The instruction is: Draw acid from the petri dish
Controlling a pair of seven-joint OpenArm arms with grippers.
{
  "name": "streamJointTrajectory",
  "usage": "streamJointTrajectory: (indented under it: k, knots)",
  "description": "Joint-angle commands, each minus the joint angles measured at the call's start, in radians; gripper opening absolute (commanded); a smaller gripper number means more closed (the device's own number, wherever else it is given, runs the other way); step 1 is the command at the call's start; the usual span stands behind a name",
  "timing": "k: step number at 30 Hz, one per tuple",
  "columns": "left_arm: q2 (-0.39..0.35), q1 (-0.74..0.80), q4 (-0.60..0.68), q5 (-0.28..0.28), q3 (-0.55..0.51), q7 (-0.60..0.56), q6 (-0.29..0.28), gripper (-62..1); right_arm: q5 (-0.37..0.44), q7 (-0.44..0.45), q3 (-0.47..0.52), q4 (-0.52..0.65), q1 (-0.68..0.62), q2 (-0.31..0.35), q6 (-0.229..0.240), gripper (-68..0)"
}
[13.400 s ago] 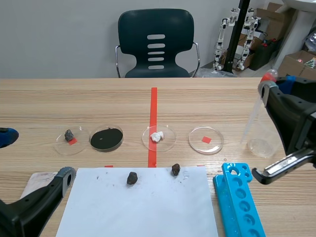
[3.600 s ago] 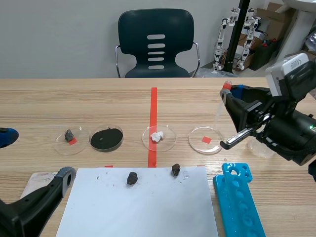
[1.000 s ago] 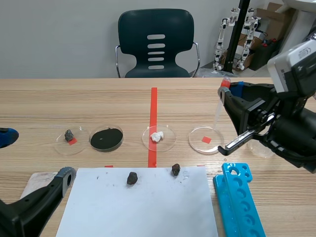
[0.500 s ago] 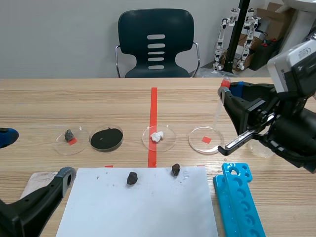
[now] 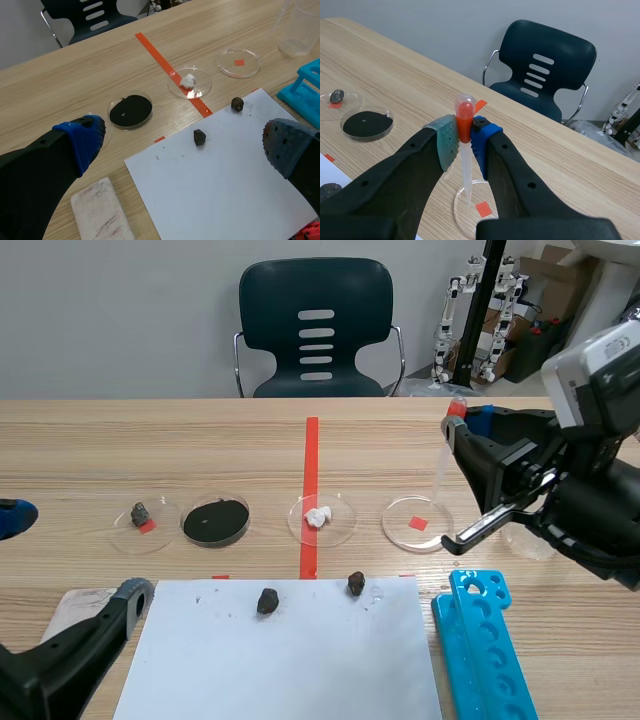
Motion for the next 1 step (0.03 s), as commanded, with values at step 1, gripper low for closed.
streamJointTrajectory:
  k: [1]
  knots:
    - [0.0,-0.001,0.004,-0.007,-0.006,-0.011,0.001,1.4,0.008,0.011,0.008,0.014,0.009,0.011,0.0,-59.4]
